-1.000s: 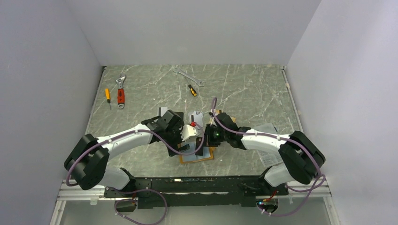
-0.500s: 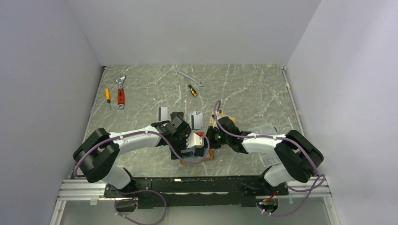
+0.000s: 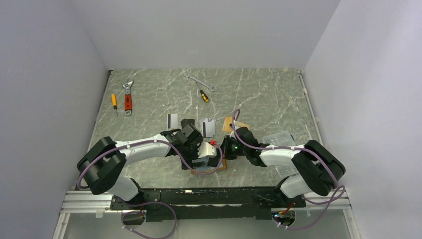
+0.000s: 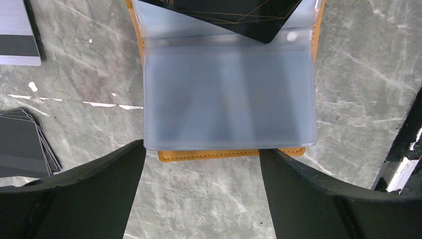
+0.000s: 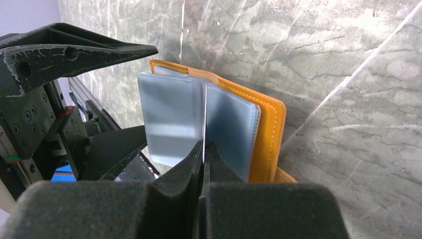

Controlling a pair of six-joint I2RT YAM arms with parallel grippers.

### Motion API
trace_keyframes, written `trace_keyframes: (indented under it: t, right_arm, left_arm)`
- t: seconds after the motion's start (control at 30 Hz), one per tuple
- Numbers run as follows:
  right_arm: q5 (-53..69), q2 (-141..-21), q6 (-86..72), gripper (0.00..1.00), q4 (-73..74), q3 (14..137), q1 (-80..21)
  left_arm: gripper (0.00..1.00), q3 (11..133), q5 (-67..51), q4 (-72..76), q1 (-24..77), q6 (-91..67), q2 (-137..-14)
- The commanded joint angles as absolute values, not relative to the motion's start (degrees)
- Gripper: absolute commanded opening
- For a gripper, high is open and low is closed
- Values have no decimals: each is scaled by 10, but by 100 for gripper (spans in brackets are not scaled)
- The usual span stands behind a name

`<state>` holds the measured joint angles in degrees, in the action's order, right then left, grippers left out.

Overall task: Put the credit cards into the card holder
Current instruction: Insert the credit card into the card holder.

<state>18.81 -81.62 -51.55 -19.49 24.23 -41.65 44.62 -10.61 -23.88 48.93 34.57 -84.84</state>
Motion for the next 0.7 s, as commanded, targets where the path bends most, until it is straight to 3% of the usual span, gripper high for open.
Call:
trace_keyframes:
  t: [0.0, 0.67]
  right_arm:
    - [192, -814, -523, 0, -236, 237, -414]
    - [240, -836, -574, 0, -343, 210, -407]
  left_arm:
    - [90, 434, -75, -227, 492, 356, -849]
    - [90, 434, -71, -228, 494, 350, -846]
